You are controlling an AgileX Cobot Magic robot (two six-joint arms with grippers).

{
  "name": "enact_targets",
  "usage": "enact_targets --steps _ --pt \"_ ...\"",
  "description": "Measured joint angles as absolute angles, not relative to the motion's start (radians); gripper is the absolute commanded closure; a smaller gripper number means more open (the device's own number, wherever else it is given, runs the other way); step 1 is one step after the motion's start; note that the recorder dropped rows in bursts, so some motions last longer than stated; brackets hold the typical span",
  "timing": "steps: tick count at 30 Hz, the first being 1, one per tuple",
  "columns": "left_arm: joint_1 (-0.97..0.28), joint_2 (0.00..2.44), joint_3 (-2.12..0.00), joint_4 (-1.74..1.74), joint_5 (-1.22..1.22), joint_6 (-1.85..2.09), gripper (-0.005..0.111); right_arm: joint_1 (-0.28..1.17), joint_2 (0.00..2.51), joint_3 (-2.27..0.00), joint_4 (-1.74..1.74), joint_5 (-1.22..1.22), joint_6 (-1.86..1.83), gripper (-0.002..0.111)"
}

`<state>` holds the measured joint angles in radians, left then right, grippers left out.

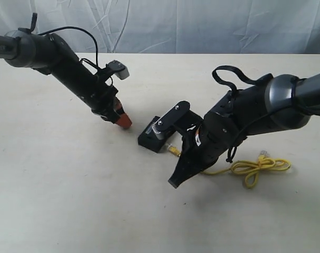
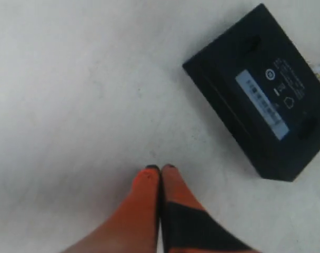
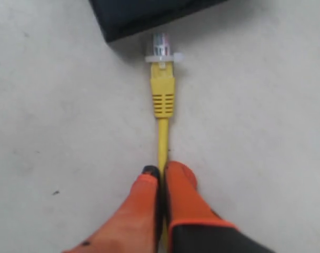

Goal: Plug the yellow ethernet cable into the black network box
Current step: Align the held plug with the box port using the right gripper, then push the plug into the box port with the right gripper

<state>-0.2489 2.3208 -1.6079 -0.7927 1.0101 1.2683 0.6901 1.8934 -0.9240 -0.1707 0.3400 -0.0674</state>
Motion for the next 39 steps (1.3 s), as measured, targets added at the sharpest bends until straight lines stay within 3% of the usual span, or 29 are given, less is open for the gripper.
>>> enact_targets --steps 21,39 --pt "-0.249 2.409 -1.608 -1.102 1.079 1.512 0.107 0.699 1.851 -0.924 -0.164 0.365 -0.075 0.109" --pt "-0.249 2.429 -1.608 -1.129 1.116 1.520 0.107 0.699 1.889 -0.924 -0.298 0.364 -0.075 0.109"
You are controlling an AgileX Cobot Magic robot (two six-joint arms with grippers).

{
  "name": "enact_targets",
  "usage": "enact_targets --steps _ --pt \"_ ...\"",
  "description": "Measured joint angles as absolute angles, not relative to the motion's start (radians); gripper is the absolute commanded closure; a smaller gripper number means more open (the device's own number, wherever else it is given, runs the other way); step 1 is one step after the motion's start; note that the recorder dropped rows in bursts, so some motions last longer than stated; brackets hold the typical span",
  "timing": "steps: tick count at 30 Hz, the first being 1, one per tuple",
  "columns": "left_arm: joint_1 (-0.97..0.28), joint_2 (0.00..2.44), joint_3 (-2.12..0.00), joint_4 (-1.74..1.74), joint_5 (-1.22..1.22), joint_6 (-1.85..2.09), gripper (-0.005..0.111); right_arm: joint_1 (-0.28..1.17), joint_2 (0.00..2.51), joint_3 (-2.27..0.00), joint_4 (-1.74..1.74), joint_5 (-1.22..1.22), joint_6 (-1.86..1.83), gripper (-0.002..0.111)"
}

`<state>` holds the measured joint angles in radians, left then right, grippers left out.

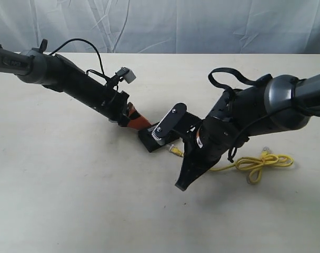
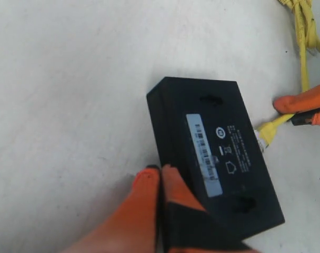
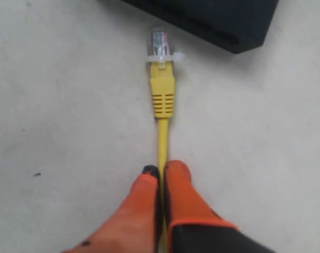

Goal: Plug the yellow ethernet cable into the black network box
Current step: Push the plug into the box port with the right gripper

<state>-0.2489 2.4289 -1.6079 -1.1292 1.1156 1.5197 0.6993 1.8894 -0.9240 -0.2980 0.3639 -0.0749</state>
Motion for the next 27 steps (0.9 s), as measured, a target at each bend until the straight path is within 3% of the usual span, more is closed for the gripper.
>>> enact_targets --steps 27 --pt "-0.249 2.429 -1.608 -1.129 1.116 1.520 0.107 0.699 1.889 -0.924 -0.306 0.338 0.059 0.109"
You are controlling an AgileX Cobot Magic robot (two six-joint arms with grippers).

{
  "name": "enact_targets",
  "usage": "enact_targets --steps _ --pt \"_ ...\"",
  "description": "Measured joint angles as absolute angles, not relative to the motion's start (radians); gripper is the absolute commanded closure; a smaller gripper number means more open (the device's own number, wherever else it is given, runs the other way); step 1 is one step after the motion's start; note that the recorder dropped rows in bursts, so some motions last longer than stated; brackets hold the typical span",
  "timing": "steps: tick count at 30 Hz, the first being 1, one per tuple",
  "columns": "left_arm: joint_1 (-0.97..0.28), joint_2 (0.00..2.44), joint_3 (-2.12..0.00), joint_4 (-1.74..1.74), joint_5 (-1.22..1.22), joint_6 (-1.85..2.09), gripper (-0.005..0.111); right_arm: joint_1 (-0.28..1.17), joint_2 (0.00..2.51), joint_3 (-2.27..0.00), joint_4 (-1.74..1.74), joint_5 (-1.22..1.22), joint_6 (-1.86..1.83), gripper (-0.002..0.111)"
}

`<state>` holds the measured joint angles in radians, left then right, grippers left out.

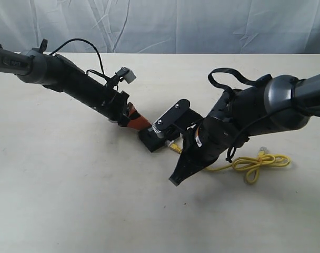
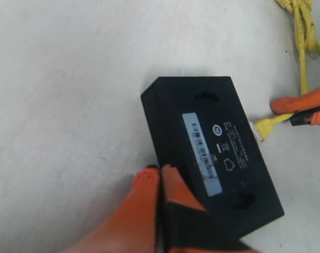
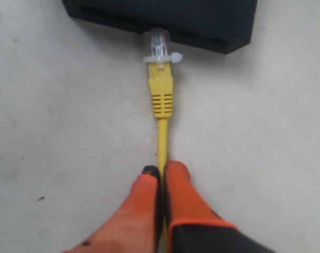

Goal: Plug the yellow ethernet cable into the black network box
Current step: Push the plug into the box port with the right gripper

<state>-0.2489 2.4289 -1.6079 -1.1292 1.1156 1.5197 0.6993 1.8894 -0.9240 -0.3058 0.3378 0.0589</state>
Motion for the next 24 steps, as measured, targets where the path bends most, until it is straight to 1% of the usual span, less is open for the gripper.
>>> enact_targets --steps 16,24 --pt "-0.249 2.429 -1.608 -1.129 1.117 1.520 0.107 0.699 1.889 -0.924 -0.257 0.326 0.103 0.109" --pt "-0.249 2.429 -1.608 -1.125 1.125 1.520 0.107 0.699 1.889 -0.922 -0.148 0.275 0.106 0.109"
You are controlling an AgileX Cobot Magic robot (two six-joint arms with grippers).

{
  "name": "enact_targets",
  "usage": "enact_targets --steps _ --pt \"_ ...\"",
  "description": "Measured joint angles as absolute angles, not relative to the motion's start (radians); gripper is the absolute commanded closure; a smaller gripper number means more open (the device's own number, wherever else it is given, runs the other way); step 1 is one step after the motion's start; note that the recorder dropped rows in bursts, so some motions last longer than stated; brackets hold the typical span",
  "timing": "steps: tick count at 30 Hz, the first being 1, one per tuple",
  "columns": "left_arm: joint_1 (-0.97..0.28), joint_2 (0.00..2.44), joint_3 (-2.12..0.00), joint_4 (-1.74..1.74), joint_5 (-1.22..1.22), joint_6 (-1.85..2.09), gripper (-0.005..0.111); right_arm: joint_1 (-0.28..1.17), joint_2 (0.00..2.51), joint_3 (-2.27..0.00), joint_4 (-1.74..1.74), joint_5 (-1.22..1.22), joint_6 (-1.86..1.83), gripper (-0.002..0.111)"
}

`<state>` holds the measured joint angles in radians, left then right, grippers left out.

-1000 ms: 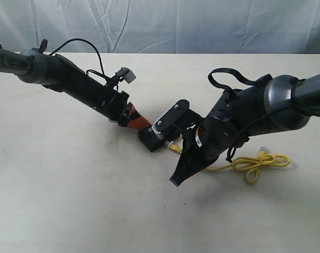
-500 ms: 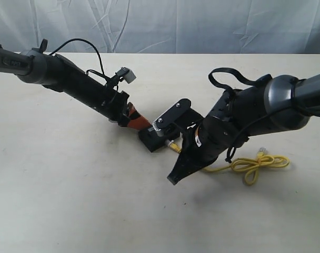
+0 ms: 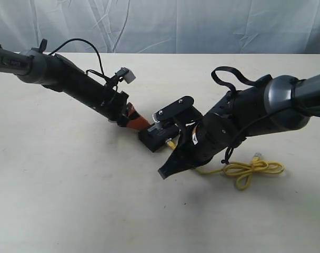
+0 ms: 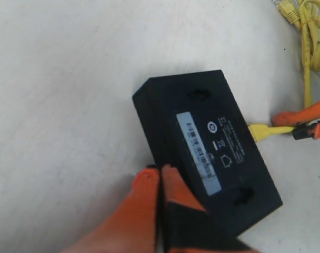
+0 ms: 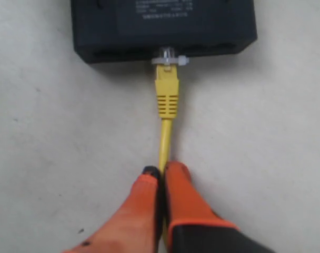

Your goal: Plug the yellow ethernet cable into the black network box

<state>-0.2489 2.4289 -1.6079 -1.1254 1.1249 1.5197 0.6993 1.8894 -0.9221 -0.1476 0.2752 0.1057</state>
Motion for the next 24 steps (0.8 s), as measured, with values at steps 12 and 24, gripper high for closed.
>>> enact_targets --steps 12,24 --pt "-0.248 2.429 -1.608 -1.125 1.126 1.520 0.107 0.699 1.889 -0.918 -0.123 0.234 0.107 0.077" --pt "-0.183 2.291 -1.606 -0.952 0.996 1.252 0.107 0.701 1.785 -0.922 -0.097 0.283 0.177 0.101"
